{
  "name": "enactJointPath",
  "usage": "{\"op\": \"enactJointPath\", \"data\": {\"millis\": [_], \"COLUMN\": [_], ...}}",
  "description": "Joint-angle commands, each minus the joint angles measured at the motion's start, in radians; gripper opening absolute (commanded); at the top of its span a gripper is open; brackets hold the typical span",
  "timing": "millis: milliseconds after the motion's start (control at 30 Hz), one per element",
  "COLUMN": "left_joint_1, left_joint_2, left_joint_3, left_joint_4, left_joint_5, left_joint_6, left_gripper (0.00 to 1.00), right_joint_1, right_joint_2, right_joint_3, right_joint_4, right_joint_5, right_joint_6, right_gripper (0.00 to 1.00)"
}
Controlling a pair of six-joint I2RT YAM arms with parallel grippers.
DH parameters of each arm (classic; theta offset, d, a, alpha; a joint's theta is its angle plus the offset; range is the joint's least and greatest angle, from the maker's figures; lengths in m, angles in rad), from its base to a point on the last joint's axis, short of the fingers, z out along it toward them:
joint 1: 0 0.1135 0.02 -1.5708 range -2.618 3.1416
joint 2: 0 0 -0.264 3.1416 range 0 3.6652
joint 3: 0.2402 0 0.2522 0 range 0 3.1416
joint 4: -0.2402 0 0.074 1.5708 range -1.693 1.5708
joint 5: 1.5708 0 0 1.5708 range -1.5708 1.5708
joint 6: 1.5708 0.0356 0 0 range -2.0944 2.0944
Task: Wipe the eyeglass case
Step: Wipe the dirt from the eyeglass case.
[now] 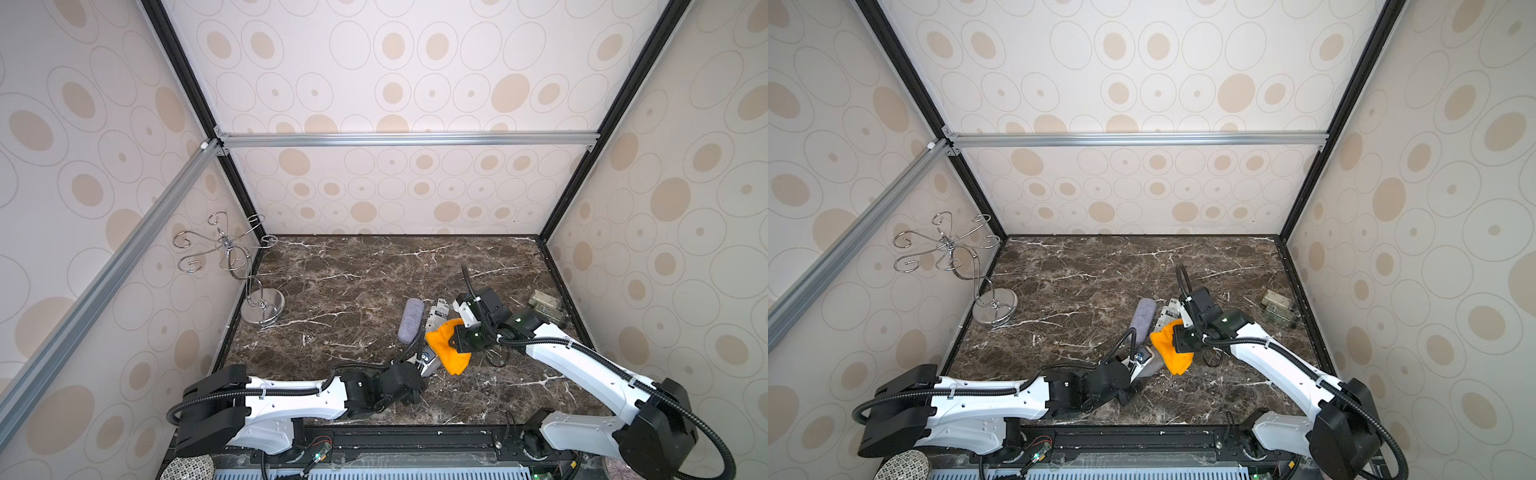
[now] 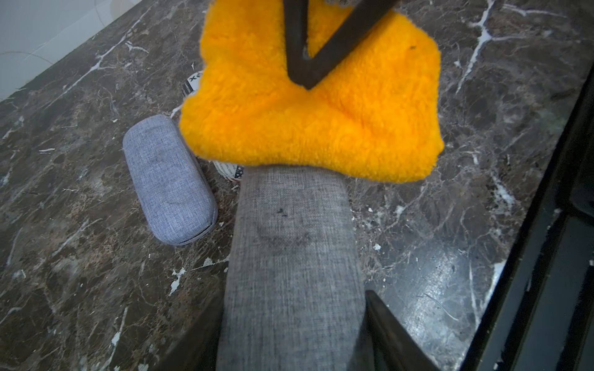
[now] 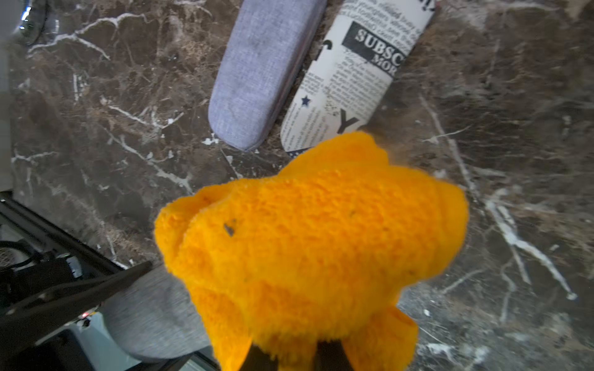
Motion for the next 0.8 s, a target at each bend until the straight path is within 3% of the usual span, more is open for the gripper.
{"op": "enactJointPath", "data": {"millis": [0,367,767], "left_joint_1": [-0.009,-0.010,-0.009], "left_joint_2": [-0.034,-0.017,-0.082], "left_joint_3": [0.016,0.021,-0.015], "left_joint_4": [0.064,0.083,0.052], "left_joint_5": [-0.043,-0.059,-0.055], "left_joint_6": [0.017,0.021,0.005], "left_gripper": [0.44,0.43,0.40], "right_joint_1": [0.003,0.144,0.072], "right_joint_2": [-0.020,-0.033,-0.008], "right_joint_3": [0.029,-0.018,0.063], "right_joint_4": [-0.072,0.128,-0.173], "right_joint_5": [0.007,-0.203,0.254], "right_joint_6": [-0.029,0.045,0.022], "right_gripper": [0.00,0.00,0.00]}}
